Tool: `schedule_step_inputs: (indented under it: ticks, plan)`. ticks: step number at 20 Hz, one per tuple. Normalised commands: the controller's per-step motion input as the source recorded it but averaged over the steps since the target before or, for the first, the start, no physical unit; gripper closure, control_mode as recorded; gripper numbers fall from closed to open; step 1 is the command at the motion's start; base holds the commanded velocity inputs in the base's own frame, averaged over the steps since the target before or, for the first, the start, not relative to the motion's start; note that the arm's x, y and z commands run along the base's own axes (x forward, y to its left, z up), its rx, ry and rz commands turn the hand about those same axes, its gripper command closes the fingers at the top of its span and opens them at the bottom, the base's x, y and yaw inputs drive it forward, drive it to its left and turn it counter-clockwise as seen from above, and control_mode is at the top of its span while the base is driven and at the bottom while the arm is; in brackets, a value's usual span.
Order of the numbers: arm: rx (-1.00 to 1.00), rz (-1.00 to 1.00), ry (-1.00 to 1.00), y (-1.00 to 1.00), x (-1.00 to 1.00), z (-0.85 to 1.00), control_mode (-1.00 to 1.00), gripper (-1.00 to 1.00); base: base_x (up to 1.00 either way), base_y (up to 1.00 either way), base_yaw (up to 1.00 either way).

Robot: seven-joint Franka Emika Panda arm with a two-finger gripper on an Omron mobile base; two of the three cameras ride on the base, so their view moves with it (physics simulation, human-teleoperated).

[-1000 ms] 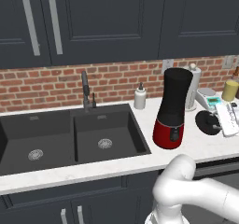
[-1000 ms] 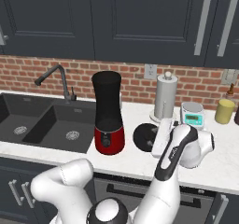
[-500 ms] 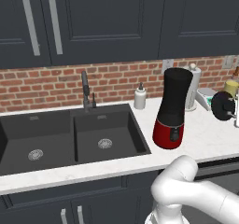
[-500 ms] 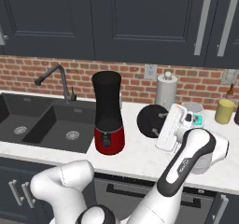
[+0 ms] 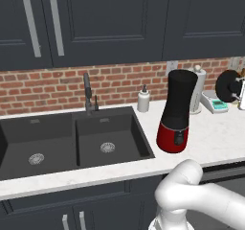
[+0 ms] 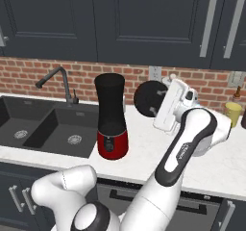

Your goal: Close the lid blender by securely placing the lid on top.

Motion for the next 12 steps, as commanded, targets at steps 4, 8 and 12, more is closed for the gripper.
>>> schedule_step_inputs:
  ticks: [4,8,12]
  plan:
    - [-0.10,0.00,0.03,0.52,0.13,1.00,-1.00,1.00,0.00,0.00,0.00]
    - [-0.11,0.00,0.17,0.63,0.08,1.00,-1.00,1.00,0.00,0.00,0.00]
    - [-0.13,0.00,0.35,0.70,0.21,0.67,-1.00,1.00,0.00,0.00,0.00]
